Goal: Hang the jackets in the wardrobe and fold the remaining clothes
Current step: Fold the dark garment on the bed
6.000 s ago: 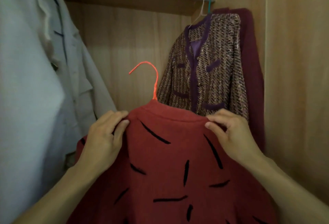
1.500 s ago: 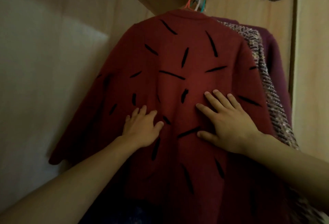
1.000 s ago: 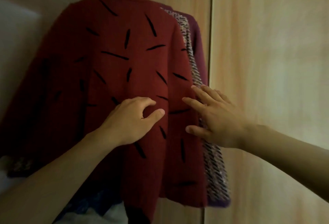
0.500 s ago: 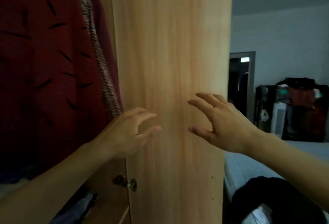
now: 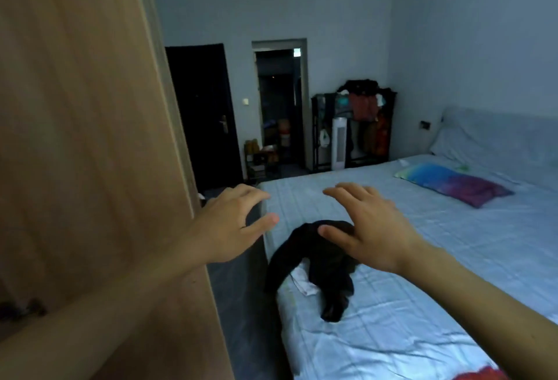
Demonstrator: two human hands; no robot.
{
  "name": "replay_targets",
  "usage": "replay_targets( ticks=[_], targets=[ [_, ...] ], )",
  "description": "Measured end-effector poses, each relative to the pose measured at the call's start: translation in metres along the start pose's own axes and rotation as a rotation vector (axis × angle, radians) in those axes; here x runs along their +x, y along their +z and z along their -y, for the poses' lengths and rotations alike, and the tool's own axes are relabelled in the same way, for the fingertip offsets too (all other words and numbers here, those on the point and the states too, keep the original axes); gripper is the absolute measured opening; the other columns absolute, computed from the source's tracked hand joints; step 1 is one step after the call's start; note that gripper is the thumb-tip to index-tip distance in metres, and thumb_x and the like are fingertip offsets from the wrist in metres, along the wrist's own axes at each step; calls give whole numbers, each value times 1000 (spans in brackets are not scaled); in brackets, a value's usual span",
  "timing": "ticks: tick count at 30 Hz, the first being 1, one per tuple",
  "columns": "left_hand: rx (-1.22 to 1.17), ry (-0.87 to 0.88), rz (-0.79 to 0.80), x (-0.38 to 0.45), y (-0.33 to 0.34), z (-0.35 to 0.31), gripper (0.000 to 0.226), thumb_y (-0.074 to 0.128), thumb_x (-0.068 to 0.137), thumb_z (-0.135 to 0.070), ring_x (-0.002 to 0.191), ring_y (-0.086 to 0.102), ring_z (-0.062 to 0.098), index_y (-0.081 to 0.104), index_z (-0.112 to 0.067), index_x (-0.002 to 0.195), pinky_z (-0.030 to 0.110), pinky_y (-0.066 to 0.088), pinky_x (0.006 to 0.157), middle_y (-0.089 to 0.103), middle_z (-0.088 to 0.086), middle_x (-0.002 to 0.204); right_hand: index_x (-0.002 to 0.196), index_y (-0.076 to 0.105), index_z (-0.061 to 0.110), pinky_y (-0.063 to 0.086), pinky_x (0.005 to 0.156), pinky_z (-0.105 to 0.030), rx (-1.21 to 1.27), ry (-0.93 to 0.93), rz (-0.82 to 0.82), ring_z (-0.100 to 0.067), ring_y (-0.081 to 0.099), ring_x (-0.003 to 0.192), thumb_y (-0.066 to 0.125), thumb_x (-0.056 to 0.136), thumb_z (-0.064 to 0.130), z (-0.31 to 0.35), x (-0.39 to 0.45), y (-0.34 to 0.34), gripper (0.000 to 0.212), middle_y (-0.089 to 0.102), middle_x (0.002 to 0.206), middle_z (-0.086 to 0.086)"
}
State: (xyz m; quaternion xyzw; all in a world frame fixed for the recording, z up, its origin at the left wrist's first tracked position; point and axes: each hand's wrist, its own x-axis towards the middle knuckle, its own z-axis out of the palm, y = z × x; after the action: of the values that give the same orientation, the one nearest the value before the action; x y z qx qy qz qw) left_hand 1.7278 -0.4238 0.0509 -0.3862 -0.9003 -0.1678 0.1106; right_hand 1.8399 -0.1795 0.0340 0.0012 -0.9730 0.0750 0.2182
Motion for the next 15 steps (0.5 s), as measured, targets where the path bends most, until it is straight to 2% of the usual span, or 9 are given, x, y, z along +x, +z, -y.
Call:
replay_targets(
  ticks=[6,11,15],
  targets=[
    [-170,104,96,72,84,-37,68,36,91,-71,133,40,16,18,-42,151,45,39,108,43,-8,145,147,30,37,40,104,-45,-93,232,67,-20,34,137,43,88,70,-86,-29,9,69,36,150,10],
    [-267,133,166,117,152,-36,59,41,95,-63,137,39,18,33,-35,147,45,36,111,43,-6,148,147,31,37,39,105,-46,-179,340,113,-20,36,137,40,87,72,-131,-25,23,70,38,150,9],
    [-349,78,241,145,198,-11,62,41,95,-63,136,39,21,22,-41,149,47,37,110,43,-4,148,147,33,36,39,107,-45,-180,389,173,-20,37,137,45,89,69,-155,-9,52,68,39,150,10]
  ],
)
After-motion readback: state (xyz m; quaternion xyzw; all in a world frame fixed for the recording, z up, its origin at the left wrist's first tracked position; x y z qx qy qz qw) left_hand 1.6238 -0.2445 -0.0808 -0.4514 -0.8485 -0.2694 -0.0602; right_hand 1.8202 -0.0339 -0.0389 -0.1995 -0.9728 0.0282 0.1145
